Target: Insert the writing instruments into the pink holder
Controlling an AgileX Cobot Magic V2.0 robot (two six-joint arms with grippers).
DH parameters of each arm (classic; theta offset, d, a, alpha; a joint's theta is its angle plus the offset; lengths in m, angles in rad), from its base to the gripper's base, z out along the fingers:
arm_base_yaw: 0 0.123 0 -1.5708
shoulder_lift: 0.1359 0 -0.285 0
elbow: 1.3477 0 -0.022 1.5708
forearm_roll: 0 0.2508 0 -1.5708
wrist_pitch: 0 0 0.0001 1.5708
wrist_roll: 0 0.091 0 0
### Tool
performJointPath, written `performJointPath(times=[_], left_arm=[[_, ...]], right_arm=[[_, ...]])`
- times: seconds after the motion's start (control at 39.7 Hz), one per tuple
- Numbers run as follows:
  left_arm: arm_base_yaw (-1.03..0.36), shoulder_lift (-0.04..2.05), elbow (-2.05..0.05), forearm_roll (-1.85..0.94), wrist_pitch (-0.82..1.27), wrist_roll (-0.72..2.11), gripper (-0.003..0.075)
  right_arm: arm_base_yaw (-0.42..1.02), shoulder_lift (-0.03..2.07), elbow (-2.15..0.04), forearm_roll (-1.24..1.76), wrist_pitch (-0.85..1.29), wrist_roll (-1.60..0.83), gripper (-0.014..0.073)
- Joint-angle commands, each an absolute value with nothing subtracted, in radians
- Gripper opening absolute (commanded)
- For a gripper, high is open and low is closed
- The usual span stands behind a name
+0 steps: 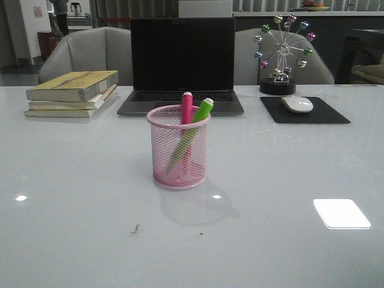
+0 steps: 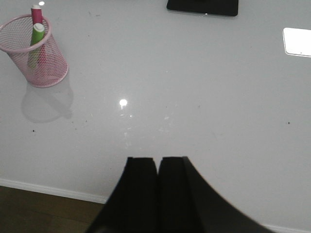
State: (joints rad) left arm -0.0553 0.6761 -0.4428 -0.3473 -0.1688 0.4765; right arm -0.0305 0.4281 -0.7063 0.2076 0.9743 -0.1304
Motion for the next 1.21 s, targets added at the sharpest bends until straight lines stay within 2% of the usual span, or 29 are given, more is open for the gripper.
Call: performJointPath(times=[0.0, 0.18, 0.45, 0.73, 0.88, 1.19], left_arm=[[-0.052, 0.673, -0.472, -0.351, -0.248, 0.477, 0.013], [-0.052, 0.673, -0.472, -0.351, -0.248, 0.477, 0.0092], [-0.052, 0.673, -0.472, -0.351, -0.248, 0.477, 0.0092], [-0.052, 0.673, -0.472, -0.351, -0.248, 0.477, 0.0092], [-0.052, 0.673, -0.472, -0.351, -0.248, 0.477, 0.0092], [-0.052, 0.673, -0.472, -0.351, -0.248, 0.477, 0.0092]], right_arm=[[-0.035, 0.435, -0.734, 0.223, 0.901, -0.131, 0.0057], [-0.035, 0.435, -0.734, 0.203, 0.875, -0.131, 0.0057], [-0.035, 0.388, -0.666, 0.206, 0.718, -0.131, 0.0057], [-0.035, 0.136, -0.4, 0.238, 0.362, -0.131, 0.0057], [-0.035, 0.019, -0.238, 0.237, 0.251, -0.131, 0.0057], [-0.035, -0.025, -0.042, 0.12, 0.091, -0.012, 0.0057]])
